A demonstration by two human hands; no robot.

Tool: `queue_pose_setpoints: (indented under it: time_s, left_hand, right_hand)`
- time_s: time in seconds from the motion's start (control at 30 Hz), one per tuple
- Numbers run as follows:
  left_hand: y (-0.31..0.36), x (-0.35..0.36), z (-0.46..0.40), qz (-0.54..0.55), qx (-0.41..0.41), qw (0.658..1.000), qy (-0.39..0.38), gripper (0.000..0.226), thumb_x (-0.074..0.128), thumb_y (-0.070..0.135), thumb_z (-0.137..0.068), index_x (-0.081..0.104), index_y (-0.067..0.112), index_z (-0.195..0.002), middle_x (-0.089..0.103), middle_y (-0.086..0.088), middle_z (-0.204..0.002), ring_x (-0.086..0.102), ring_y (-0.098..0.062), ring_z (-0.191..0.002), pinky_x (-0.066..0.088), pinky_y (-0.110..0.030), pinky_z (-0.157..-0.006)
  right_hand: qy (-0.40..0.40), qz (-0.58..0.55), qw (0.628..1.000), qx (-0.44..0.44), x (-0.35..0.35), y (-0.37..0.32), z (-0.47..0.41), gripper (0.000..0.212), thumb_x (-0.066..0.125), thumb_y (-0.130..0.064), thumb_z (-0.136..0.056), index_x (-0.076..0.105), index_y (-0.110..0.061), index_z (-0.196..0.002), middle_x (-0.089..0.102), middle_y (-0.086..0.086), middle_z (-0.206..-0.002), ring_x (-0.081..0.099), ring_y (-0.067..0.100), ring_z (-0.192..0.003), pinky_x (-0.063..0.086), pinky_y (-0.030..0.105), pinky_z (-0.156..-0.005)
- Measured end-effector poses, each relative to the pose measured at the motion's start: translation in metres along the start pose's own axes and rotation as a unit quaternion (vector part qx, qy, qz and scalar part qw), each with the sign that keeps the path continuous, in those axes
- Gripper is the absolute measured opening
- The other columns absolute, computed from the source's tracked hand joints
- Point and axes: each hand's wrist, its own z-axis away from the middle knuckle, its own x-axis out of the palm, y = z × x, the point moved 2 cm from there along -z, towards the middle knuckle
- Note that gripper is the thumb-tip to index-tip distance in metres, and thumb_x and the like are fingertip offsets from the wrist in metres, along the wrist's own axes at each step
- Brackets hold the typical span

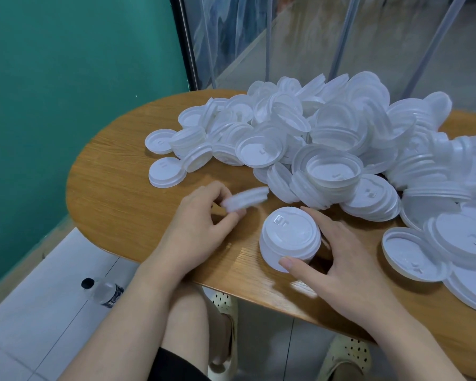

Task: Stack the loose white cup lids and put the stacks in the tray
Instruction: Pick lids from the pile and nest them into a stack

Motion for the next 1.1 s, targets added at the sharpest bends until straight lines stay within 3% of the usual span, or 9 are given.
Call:
queue_pose_setpoints:
  time_s: [0.1,0.23,0.37,0.53,0.63,0.77,0.97,1.1]
  left_hand:
    - [0.008,-0.001,0.000,0.081,-0.004,0.996,0.043,0.014,0.073,0.023,-0.094,0.061,0.027,-0.099,0.067,0.011,-0.090,0.061,-0.011,-0.087,0.048,-0.029,-0.079]
    - [0.017,0.002,0.002,0.217,-0.015,0.973,0.083,0.041,0.074,0.024,-0.091,0.051,0.037,-0.124,0.076,0.010,-0.106,0.071,-0.017,-0.100,0.053,-0.030,-0.089]
    - [0.026,-0.004,0.002,0.326,-0.032,0.939,0.104,0.035,0.067,0.026,-0.093,0.049,0.024,-0.124,0.079,-0.002,-0.087,0.071,-0.015,-0.077,0.054,-0.022,-0.075]
    - [0.023,0.004,-0.002,0.433,-0.080,0.898,0.015,0.031,0.064,0.024,-0.097,0.054,0.015,-0.125,0.073,-0.004,-0.080,0.065,-0.019,-0.066,0.052,-0.027,-0.067]
    - [0.028,0.013,0.001,0.439,-0.092,0.892,-0.052,0.033,0.065,0.019,-0.097,0.057,0.006,-0.126,0.070,-0.004,-0.076,0.066,-0.017,-0.062,0.053,-0.025,-0.062]
    - [0.030,0.019,0.003,0.400,-0.102,0.906,-0.098,0.042,0.068,0.020,-0.086,0.063,0.005,-0.125,0.065,-0.022,-0.078,0.067,-0.023,-0.058,0.056,-0.029,-0.058]
    - [0.027,0.023,0.003,0.353,-0.129,0.916,-0.139,0.044,0.075,0.029,-0.079,0.069,0.007,-0.117,0.062,-0.011,-0.065,0.063,-0.022,-0.051,0.056,-0.033,-0.051]
    - [0.026,0.027,0.005,0.334,-0.120,0.923,-0.151,0.044,0.080,0.030,-0.080,0.070,0.007,-0.116,0.061,-0.006,-0.063,0.057,-0.019,-0.048,0.052,-0.033,-0.051]
  right_hand:
    - [0.001,0.003,1.000,0.000,0.001,0.003,0.000,0.076,0.073,-0.070,-0.072,0.038,-0.061,-0.139,0.050,-0.035,-0.129,0.041,-0.012,-0.125,0.032,0.010,-0.094]
    - [0.001,0.007,1.000,-0.005,0.001,0.005,0.000,0.079,0.072,-0.071,-0.072,0.037,-0.058,-0.142,0.050,-0.034,-0.131,0.042,-0.009,-0.127,0.033,0.012,-0.095]
    - [0.001,0.005,1.000,-0.005,0.001,0.006,0.000,0.079,0.072,-0.071,-0.073,0.036,-0.060,-0.142,0.049,-0.036,-0.130,0.042,-0.010,-0.126,0.033,0.012,-0.094]
    - [0.002,0.006,1.000,-0.014,0.000,0.003,0.000,0.075,0.074,-0.068,-0.074,0.037,-0.063,-0.139,0.050,-0.037,-0.127,0.040,-0.013,-0.125,0.033,0.010,-0.093]
    - [-0.001,0.005,1.000,-0.020,0.000,0.001,0.000,0.070,0.075,-0.065,-0.075,0.035,-0.069,-0.133,0.052,-0.039,-0.124,0.043,-0.012,-0.123,0.035,0.011,-0.092]
    - [0.004,-0.006,0.999,-0.038,-0.002,-0.005,0.000,0.068,0.078,-0.058,-0.077,0.034,-0.075,-0.126,0.049,-0.047,-0.125,0.046,-0.013,-0.122,0.035,0.007,-0.091]
    - [0.003,-0.005,0.999,-0.046,-0.001,-0.004,-0.001,0.068,0.077,-0.060,-0.076,0.037,-0.069,-0.130,0.049,-0.045,-0.125,0.046,-0.012,-0.121,0.034,0.007,-0.091]
    - [0.011,-0.013,0.999,-0.051,0.000,-0.002,-0.001,0.069,0.080,-0.060,-0.074,0.041,-0.065,-0.131,0.053,-0.040,-0.125,0.050,-0.006,-0.121,0.037,0.014,-0.092]
